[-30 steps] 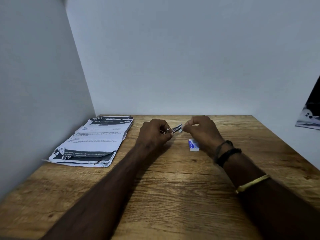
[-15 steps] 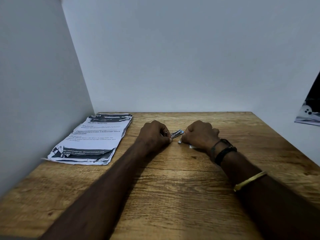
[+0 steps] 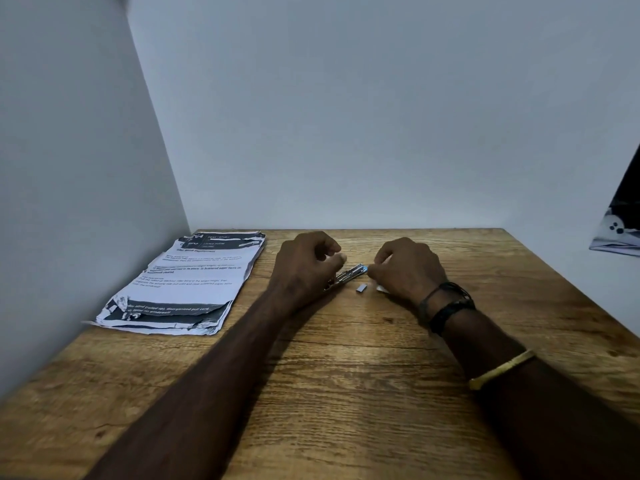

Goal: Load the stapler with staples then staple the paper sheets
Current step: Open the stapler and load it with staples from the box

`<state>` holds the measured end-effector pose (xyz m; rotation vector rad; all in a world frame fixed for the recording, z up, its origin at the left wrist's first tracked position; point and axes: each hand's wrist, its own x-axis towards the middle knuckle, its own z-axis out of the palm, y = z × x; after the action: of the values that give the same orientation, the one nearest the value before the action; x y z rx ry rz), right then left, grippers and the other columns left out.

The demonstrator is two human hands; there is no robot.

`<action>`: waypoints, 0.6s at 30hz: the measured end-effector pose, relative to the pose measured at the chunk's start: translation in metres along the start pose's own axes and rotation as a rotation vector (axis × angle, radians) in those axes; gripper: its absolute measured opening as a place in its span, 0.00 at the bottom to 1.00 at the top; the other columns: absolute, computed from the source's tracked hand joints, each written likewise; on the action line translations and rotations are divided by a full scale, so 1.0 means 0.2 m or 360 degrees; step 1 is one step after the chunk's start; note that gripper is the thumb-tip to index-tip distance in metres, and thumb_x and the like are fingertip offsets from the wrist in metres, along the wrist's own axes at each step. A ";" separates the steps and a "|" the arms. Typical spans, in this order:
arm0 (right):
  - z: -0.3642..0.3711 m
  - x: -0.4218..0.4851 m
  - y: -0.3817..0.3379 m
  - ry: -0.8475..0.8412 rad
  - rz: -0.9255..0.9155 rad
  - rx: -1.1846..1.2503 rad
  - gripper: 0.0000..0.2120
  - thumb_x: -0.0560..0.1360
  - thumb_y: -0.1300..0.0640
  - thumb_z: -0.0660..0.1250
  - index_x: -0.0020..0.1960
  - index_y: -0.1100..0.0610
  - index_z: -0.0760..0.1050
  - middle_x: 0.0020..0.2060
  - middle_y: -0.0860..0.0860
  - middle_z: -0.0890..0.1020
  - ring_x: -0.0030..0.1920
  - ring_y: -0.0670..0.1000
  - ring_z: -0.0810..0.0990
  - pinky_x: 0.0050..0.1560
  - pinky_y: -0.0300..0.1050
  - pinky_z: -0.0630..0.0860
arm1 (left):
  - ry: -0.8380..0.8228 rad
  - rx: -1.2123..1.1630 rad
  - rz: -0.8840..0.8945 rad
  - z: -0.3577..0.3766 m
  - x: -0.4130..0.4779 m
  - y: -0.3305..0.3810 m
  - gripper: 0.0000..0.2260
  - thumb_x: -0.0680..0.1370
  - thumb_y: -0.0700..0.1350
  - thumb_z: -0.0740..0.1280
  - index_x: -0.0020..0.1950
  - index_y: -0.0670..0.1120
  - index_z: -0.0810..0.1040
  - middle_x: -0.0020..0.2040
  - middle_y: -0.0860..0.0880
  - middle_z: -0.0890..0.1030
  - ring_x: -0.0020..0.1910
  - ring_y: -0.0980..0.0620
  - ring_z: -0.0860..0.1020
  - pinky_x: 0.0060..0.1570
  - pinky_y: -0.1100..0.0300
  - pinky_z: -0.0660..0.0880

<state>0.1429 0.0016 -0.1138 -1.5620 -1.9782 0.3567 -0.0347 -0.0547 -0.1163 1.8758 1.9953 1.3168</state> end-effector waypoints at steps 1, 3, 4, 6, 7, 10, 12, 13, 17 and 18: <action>-0.01 0.01 0.00 0.0053 -0.0013 0.0065 0.06 0.67 0.48 0.73 0.40 0.50 0.83 0.41 0.46 0.84 0.42 0.51 0.79 0.36 0.40 0.69 | 0.0075 -0.0059 0.0013 0.00 0.01 0.00 0.06 0.74 0.50 0.75 0.48 0.50 0.85 0.42 0.56 0.85 0.44 0.59 0.83 0.46 0.62 0.77; -0.01 0.02 -0.01 0.0127 -0.0013 0.0258 0.06 0.67 0.49 0.72 0.39 0.51 0.83 0.41 0.45 0.85 0.44 0.50 0.81 0.38 0.41 0.71 | 0.0179 -0.0148 0.0040 -0.01 0.02 0.02 0.05 0.75 0.48 0.74 0.48 0.50 0.85 0.40 0.57 0.85 0.42 0.62 0.83 0.43 0.65 0.76; -0.02 0.03 -0.02 0.0142 0.0021 0.0391 0.06 0.66 0.49 0.73 0.39 0.51 0.82 0.41 0.46 0.85 0.45 0.50 0.82 0.41 0.43 0.75 | 0.0206 -0.0162 0.0059 -0.02 0.03 0.03 0.05 0.75 0.48 0.74 0.48 0.50 0.85 0.40 0.57 0.85 0.42 0.64 0.82 0.42 0.66 0.76; -0.02 0.05 -0.03 0.0104 0.0135 0.0707 0.09 0.66 0.48 0.76 0.40 0.52 0.81 0.43 0.48 0.85 0.44 0.51 0.84 0.44 0.50 0.83 | 0.0226 -0.0185 0.0078 -0.02 0.04 0.03 0.04 0.75 0.48 0.73 0.48 0.51 0.85 0.40 0.57 0.85 0.42 0.64 0.82 0.42 0.67 0.76; -0.02 0.04 -0.03 0.0053 0.0178 0.0884 0.11 0.67 0.48 0.78 0.41 0.53 0.80 0.44 0.51 0.85 0.41 0.51 0.85 0.41 0.50 0.84 | 0.0230 -0.0201 0.0086 -0.02 0.04 0.04 0.04 0.75 0.48 0.73 0.48 0.51 0.85 0.40 0.57 0.85 0.42 0.64 0.83 0.42 0.68 0.77; 0.00 0.04 -0.03 -0.0128 0.0240 0.1352 0.18 0.68 0.49 0.81 0.44 0.61 0.78 0.40 0.60 0.86 0.30 0.51 0.85 0.32 0.46 0.83 | 0.0241 -0.0220 0.0102 -0.01 0.03 0.04 0.03 0.75 0.48 0.73 0.47 0.51 0.85 0.40 0.58 0.85 0.41 0.63 0.83 0.41 0.68 0.76; 0.01 0.03 -0.03 -0.0200 0.0272 0.1552 0.19 0.69 0.49 0.80 0.46 0.62 0.77 0.40 0.63 0.86 0.30 0.54 0.86 0.32 0.46 0.82 | 0.0232 -0.0232 0.0103 0.00 0.02 0.04 0.03 0.75 0.49 0.73 0.46 0.51 0.85 0.39 0.59 0.85 0.40 0.64 0.82 0.41 0.68 0.76; 0.02 0.02 -0.03 -0.0224 0.0288 0.1632 0.19 0.69 0.49 0.80 0.46 0.62 0.76 0.40 0.65 0.86 0.31 0.56 0.86 0.32 0.46 0.83 | 0.0226 -0.0242 0.0097 0.00 0.02 0.03 0.04 0.75 0.50 0.73 0.45 0.51 0.85 0.39 0.59 0.85 0.40 0.65 0.82 0.40 0.67 0.75; 0.03 0.00 -0.03 -0.0321 0.0269 0.1892 0.19 0.70 0.51 0.79 0.46 0.63 0.75 0.36 0.61 0.87 0.35 0.60 0.88 0.33 0.46 0.83 | 0.0176 -0.0353 0.0048 0.02 0.01 0.03 0.05 0.73 0.53 0.74 0.45 0.53 0.84 0.39 0.58 0.86 0.38 0.64 0.83 0.40 0.64 0.77; 0.03 0.00 -0.04 -0.0342 0.0261 0.1939 0.19 0.69 0.51 0.79 0.46 0.62 0.75 0.36 0.60 0.87 0.35 0.60 0.88 0.33 0.45 0.83 | 0.0156 -0.0424 0.0021 0.02 0.00 0.03 0.07 0.72 0.54 0.74 0.45 0.53 0.83 0.39 0.57 0.86 0.38 0.62 0.83 0.41 0.61 0.79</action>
<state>0.1331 0.0001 -0.1145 -0.8563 -1.2427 1.4928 -0.0276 -0.0529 -0.1144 1.7363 1.7464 1.6159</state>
